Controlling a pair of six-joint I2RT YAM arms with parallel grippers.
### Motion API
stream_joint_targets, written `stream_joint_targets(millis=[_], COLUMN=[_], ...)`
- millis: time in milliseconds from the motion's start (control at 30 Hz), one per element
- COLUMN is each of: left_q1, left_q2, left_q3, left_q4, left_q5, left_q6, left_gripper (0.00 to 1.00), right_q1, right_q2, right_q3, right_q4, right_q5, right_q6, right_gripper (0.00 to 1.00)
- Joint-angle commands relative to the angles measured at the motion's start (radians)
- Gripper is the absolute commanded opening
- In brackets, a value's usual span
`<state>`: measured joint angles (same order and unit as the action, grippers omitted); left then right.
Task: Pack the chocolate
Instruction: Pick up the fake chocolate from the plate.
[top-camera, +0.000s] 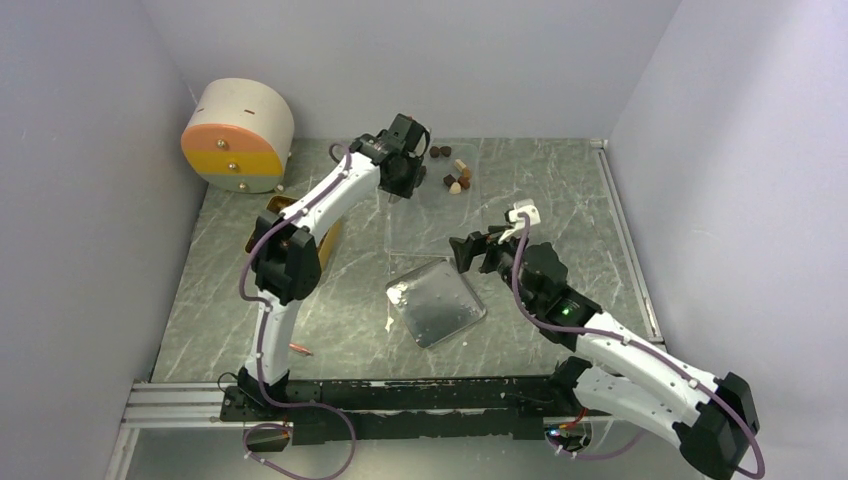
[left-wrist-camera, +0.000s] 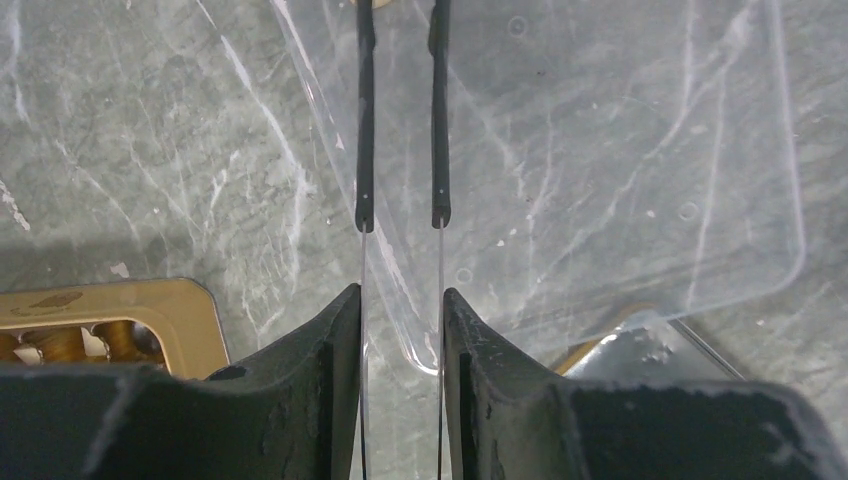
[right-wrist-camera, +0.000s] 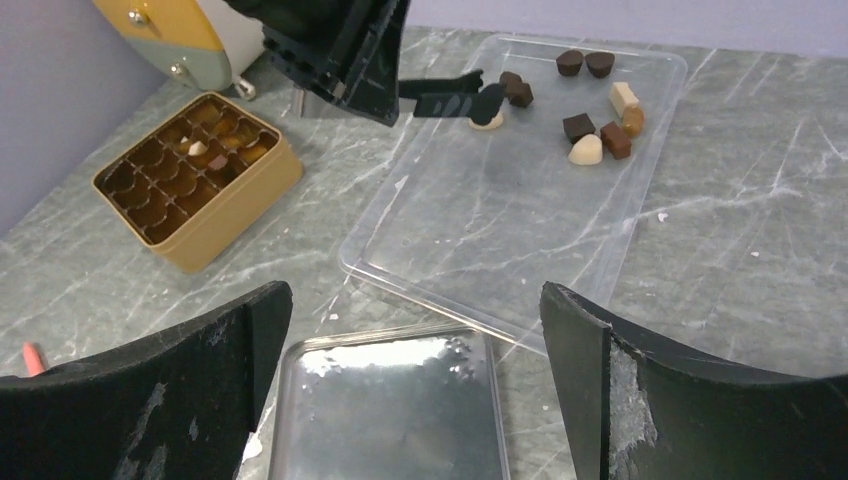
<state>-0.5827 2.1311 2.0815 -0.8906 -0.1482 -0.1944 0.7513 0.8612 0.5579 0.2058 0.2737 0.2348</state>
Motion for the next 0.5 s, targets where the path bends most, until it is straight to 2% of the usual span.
stream_joint_targets(millis=[0, 200, 467], left_q1=[0.006, 0.022, 0.056], left_q2=[0.031, 0.08, 0.118], left_q3=[0.061, 0.089, 0.089], left_q4=[-0.001, 0.016, 0.033], left_q5=[-0.058, -0.002, -0.003], left_q6=[0.02, 0.023, 0.029], left_gripper=[0.36, 0.39, 0.4], right_q1=[-0.001, 0.0, -0.001], right_q2=[-0.052, -0.068, -0.084], right_q3=[-0.026, -0.035, -0.026], right_q4=[-0.01, 0.013, 0.02], right_q5=[0.016, 0.024, 0.012], right_q6=[0.032, 0.022, 0.022], right_gripper=[1.0, 1.0, 1.0])
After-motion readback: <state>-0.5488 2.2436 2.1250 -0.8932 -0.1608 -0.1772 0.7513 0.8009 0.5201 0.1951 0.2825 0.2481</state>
